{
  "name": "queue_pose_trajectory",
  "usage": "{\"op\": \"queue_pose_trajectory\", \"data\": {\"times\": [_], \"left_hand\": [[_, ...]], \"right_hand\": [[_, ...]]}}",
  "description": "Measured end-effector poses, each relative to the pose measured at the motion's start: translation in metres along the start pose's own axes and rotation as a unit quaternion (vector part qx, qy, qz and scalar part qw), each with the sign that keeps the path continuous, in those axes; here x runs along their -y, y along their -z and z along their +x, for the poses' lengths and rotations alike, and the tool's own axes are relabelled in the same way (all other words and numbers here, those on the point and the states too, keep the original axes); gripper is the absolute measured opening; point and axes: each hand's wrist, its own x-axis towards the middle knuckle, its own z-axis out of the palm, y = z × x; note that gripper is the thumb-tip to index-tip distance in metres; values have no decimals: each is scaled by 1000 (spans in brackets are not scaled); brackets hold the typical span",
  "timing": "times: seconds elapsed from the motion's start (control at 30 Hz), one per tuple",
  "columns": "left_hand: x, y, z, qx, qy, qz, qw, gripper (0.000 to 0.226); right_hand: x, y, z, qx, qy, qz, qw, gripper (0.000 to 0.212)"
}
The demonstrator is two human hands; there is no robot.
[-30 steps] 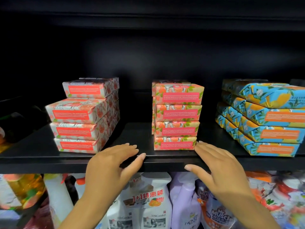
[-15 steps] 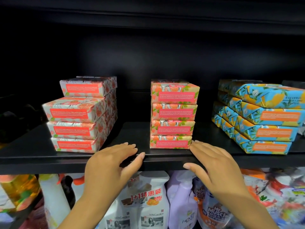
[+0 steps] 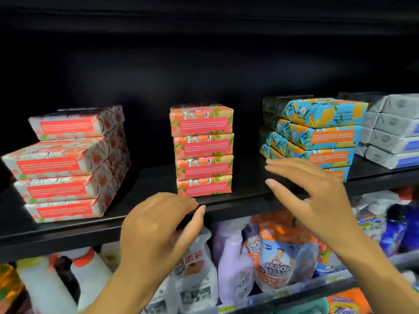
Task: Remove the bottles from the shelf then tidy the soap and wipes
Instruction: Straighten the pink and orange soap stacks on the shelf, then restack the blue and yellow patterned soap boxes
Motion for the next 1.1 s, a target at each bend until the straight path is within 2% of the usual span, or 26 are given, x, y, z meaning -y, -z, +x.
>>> {"op": "queue_pose_trajectory", "data": {"times": [0.1, 0.17, 0.27, 0.33, 0.4, 0.5, 0.77, 0.87, 0.97, 1.0, 1.03, 1.1], "left_hand": [[-27, -29, 12, 3, -39, -29, 999, 20], [-44, -52, 21, 12, -58, -32, 998, 22], [-65, -85, 33, 38, -56, -17, 998, 28], [-74, -101, 41, 53, -40, 0, 998, 31], [-81, -112, 47, 67, -15, 38, 997, 33], [-92, -122, 51, 83, 33, 94, 992, 36], [-100, -122, 53, 108, 143, 51, 983, 35], [-104, -114, 61, 96, 213, -30, 972, 37], [-110, -103, 77, 18, 268, -161, 950, 15], [-115, -97, 85, 2, 281, -199, 939, 20], [-120, -92, 94, -6, 306, -253, 918, 31], [-132, -82, 111, 24, 382, -374, 845, 48]], "right_hand": [[-14, 39, 13, -90, 33, -65, 993, 27], [-35, 63, 26, -106, 30, -107, 988, 31], [-75, 87, 46, -61, 10, -140, 988, 51], [-98, 93, 58, 5, -2, -136, 991, 67], [-114, 94, 65, 63, -5, -109, 992, 74], [-124, 90, 67, 89, 13, -54, 994, 64], [-129, 85, 65, 6, 35, 33, 999, 45], [-125, 83, 61, -32, 57, 34, 997, 35], [-120, 83, 52, -71, 115, 11, 991, 32], [-118, 84, 48, -87, 143, -1, 986, 32], [-114, 85, 44, -102, 171, -11, 980, 33], [-106, 85, 38, -128, 217, -15, 968, 36]]}}
